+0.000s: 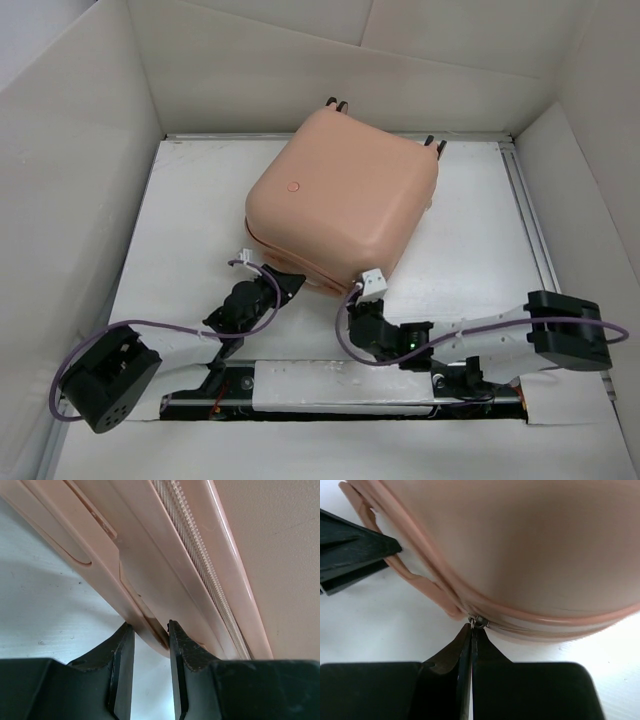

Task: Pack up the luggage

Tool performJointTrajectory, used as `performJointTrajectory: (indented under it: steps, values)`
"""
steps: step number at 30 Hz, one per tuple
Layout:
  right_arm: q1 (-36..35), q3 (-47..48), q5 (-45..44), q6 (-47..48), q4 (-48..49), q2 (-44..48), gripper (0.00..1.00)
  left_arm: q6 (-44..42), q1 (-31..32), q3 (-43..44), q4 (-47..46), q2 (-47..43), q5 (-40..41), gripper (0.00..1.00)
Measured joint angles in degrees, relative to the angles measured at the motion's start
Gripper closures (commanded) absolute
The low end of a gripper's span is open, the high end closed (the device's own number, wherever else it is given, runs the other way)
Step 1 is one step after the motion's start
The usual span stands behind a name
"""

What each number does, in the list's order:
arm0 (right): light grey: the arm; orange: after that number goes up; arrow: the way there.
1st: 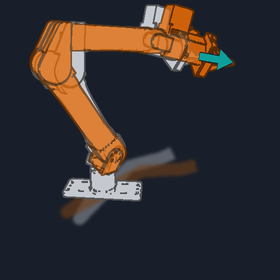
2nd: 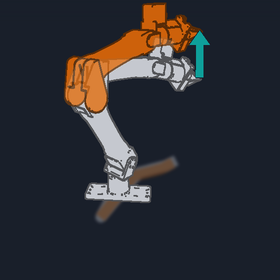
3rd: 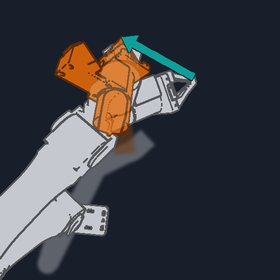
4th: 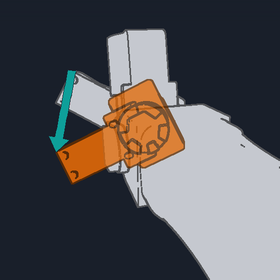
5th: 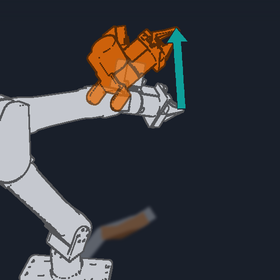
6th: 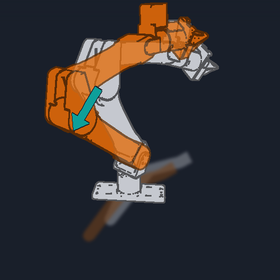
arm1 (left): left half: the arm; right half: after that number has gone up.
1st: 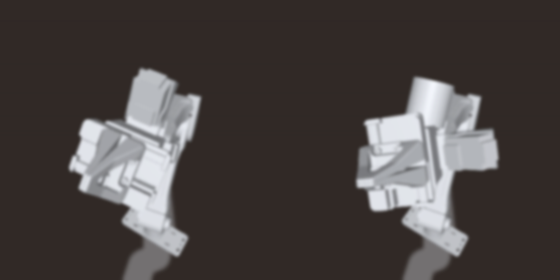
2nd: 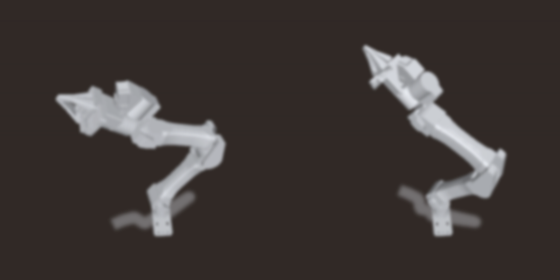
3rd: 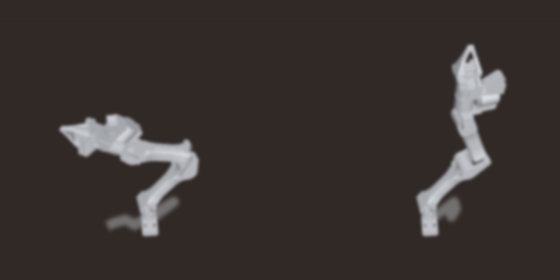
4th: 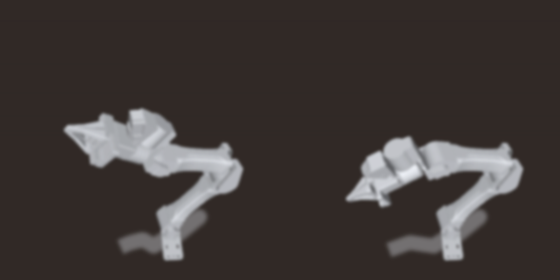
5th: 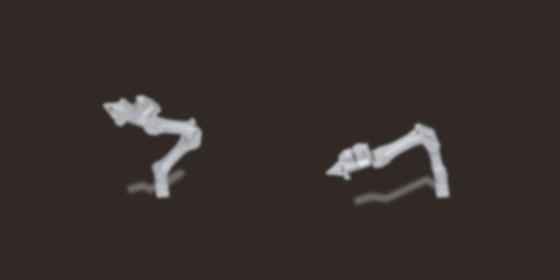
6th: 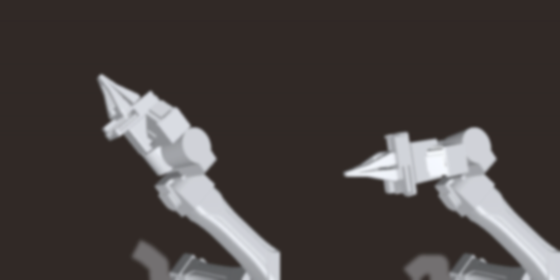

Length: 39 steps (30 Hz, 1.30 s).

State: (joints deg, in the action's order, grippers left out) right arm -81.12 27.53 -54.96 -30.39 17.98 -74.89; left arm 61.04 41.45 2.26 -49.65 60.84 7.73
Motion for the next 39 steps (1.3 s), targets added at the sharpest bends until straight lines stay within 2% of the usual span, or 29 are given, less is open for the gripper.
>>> performJointTrajectory:
  steps: [8,14,17,21,28,34,39]
  values:
    - [-3.0,15.5,-7.6,-0.7,-11.8,-13.5,1.0,-0.3,3.6,0.0,-1.7,1.5,5.0,1.0]
    - [-2.1,19.1,-7.5,2.1,-15.0,-16.0,1.0,0.0,3.8,0.0,-1.5,1.1,5.3,1.0]
    - [0.4,19.6,-2.3,5.1,-11.5,-16.0,1.0,0.3,5.0,0.0,0.1,-0.4,6.2,1.0]
    - [5.7,20.1,9.0,8.7,-5.9,-16.4,1.0,0.9,8.4,0.0,2.1,-2.0,8.6,1.0]
    - [12.2,28.9,24.5,13.8,-5.7,-22.2,1.0,2.1,9.7,0.0,4.4,-4.2,9.0,1.0]
    - [14.7,38.2,32.8,17.5,-11.3,-27.8,1.0,2.5,11.6,-0.7,7.4,-7.4,14.4,1.0]
    - [16.0,47.0,37.4,20.8,-16.8,-32.9,1.0,2.6,18.4,-0.6,8.0,-7.5,22.0,1.0]
